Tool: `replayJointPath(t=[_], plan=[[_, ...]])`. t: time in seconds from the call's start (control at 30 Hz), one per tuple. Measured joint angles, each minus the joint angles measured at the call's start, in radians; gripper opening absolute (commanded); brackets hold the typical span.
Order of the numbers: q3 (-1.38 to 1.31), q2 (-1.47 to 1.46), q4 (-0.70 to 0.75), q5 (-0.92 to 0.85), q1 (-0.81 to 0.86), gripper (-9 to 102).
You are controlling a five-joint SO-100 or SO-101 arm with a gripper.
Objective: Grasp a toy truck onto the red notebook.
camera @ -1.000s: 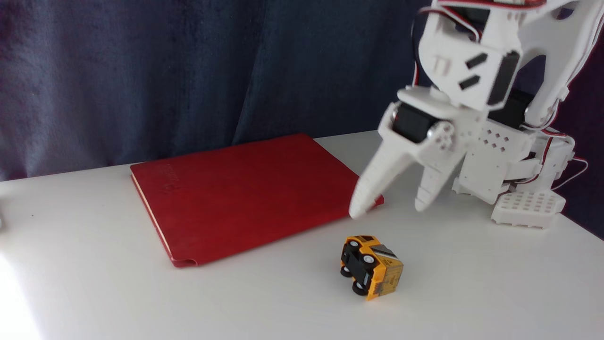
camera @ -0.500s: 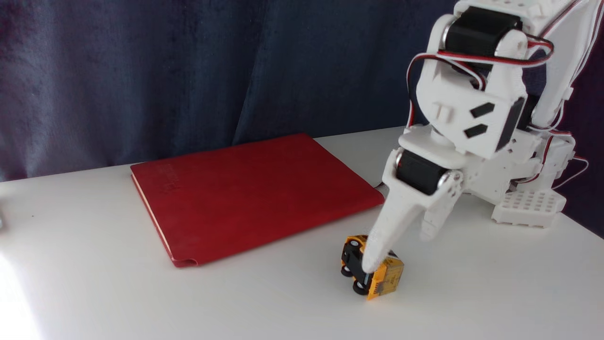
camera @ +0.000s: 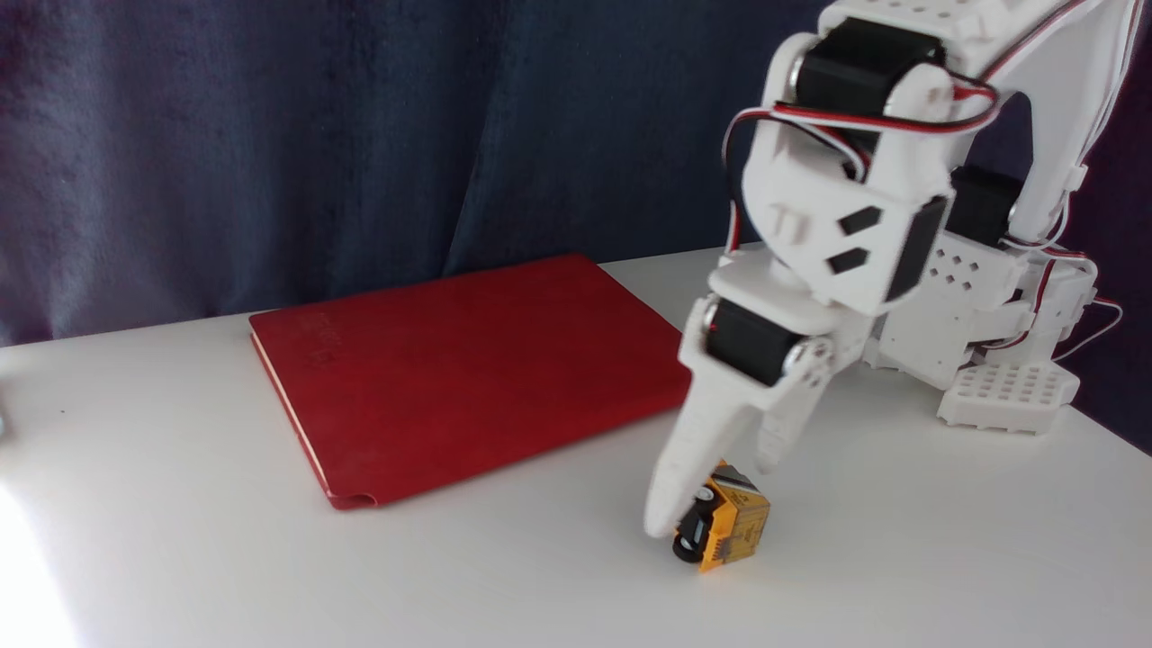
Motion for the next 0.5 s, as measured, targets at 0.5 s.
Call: replayJointPath(t=[0.5], plan=[[0.054, 0.014, -0.028, 0.0, 0.052, 26]])
